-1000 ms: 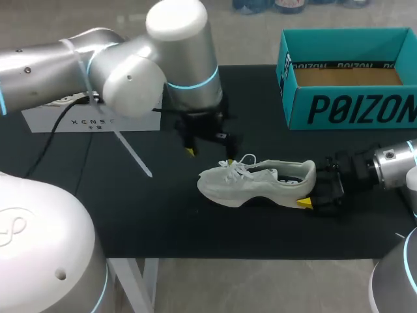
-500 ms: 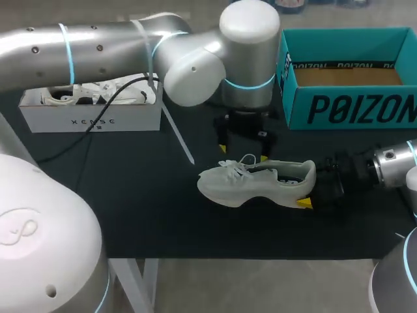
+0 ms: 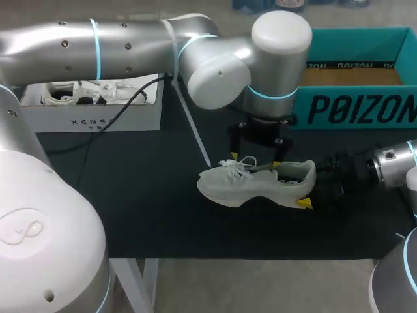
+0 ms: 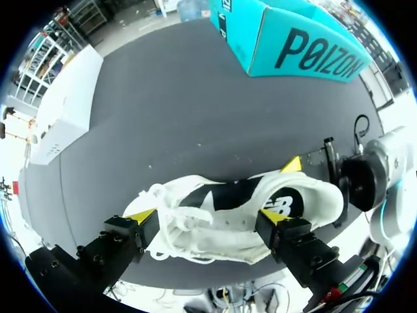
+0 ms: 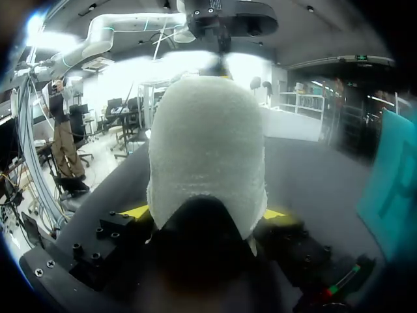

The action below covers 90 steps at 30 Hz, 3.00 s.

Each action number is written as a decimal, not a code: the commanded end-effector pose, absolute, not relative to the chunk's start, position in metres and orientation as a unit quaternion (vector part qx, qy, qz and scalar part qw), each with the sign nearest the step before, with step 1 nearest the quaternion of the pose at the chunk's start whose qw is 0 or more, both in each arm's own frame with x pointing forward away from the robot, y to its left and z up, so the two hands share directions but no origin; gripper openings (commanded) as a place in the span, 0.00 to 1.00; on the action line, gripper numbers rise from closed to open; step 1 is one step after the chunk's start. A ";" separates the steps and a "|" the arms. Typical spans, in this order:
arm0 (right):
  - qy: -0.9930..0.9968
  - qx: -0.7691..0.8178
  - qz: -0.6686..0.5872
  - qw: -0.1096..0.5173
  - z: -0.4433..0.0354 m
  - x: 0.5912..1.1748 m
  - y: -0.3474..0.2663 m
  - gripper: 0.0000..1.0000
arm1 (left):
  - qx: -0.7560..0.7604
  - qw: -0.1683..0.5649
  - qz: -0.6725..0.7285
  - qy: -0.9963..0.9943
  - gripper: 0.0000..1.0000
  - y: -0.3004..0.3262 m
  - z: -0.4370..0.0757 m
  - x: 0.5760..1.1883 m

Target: Take the shoe out of the shoebox, open the shoe tongue, remove and reinsert the insole, then place the shoe into the shoebox

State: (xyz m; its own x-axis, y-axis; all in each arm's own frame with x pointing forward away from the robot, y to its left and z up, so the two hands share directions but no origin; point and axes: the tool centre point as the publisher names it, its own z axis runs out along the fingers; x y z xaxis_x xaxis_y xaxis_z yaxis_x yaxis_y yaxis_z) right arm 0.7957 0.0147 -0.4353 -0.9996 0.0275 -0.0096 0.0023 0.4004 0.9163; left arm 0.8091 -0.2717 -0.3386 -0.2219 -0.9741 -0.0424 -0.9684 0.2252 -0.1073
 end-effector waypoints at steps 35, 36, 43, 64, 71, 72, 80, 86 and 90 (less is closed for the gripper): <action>0.838 0.010 0.546 0.012 -0.440 0.796 0.020 0.00 | -0.644 0.072 -0.001 0.761 1.00 -0.300 -0.370 0.790; 0.838 0.010 0.546 0.012 -0.440 0.796 0.020 0.00 | -0.646 0.072 0.000 0.760 1.00 -0.298 -0.370 0.791; 0.838 0.010 0.546 0.012 -0.440 0.796 0.020 0.00 | -0.656 0.068 0.001 0.751 0.00 -0.287 -0.368 0.790; 0.838 0.010 0.546 0.012 -0.440 0.796 0.020 0.00 | -0.678 0.081 -0.010 0.730 0.00 -0.244 -0.339 0.794; 0.838 0.010 0.546 0.012 -0.440 0.796 0.020 0.00 | -0.701 0.079 -0.021 0.709 0.00 -0.210 -0.327 0.803; 0.838 0.010 0.546 0.012 -0.440 0.796 0.020 0.00 | -0.704 0.079 -0.023 0.705 0.00 -0.205 -0.325 0.804; 0.838 0.010 0.546 0.012 -0.440 0.796 0.020 0.00 | -0.707 0.056 -0.026 0.704 0.47 -0.202 -0.327 0.805; 0.838 0.010 0.546 0.012 -0.440 0.796 0.020 0.00 | -0.701 0.015 -0.032 0.712 1.00 -0.218 -0.333 0.803; 0.838 0.010 0.546 0.012 -0.440 0.796 0.020 0.00 | -0.696 -0.006 -0.036 0.717 1.00 -0.230 -0.335 0.801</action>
State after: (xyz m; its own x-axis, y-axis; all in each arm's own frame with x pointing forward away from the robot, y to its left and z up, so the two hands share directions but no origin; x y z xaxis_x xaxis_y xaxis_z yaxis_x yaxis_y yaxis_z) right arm 0.7957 0.0155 -0.4353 -0.9996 0.0277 -0.0096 0.0023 0.4006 0.9162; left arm 0.7980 -0.2269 -0.3284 -0.0269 -0.9988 0.0412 -0.9983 0.0247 -0.0529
